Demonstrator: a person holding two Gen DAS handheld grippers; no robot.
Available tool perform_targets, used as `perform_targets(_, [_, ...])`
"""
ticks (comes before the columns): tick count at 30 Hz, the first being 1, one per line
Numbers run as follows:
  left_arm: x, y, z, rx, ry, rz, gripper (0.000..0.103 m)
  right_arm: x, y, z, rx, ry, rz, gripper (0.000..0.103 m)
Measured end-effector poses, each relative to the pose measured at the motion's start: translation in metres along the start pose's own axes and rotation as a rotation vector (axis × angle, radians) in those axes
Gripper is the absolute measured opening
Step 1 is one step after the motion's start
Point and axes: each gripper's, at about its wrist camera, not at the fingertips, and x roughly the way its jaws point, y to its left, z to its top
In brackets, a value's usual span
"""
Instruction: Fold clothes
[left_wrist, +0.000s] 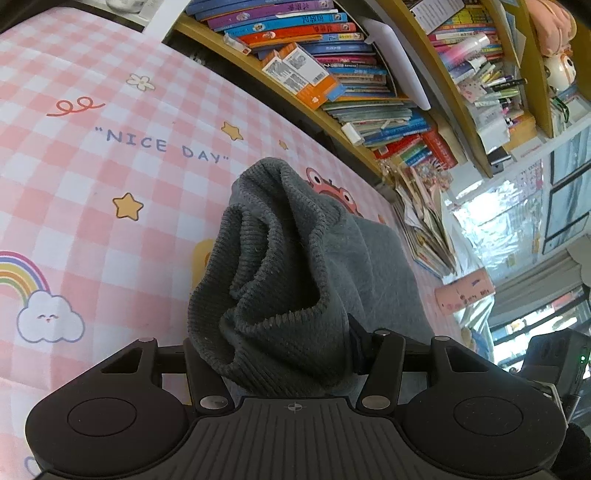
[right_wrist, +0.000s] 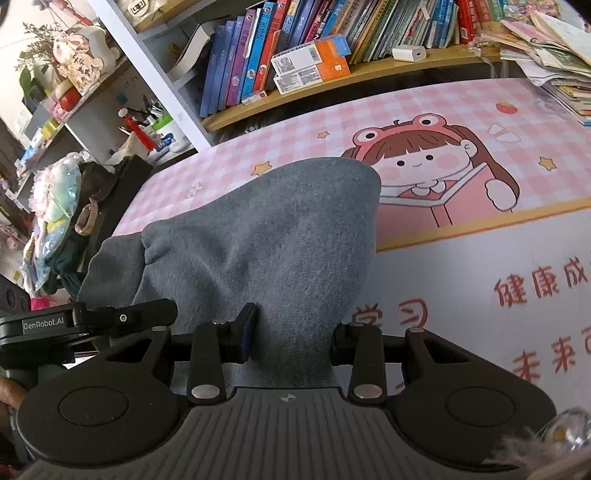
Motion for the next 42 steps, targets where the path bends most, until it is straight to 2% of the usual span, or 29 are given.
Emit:
perform_targets(11, [-0.013, 0.014, -0.006, 0.033, 0.044, -0.026, 0.053, -0.006, 0.024, -0.028, 0.036, -0.007, -0.052, 0.034])
perform_targets(19, [-0.018, 0.014, -0.007, 0.026, 0.016, -0.005, 0.053, 0.0, 0.025, -0.024, 0.016, -0.002, -0.028, 0.034])
perform_targets(29, [-0.003, -0.011, -0.005, 0.018, -0.044, 0.048, 0.053, 0.005, -0.004, 0.002, -0.027, 0.009, 0.037, 0.034])
perform_targets(42, [0.04, -0.049, 0.011, 0.011, -0.057, 0.108, 0.053, 0.013, -0.062, 0.037, -0.014, 0.017, 0.105, 0.034])
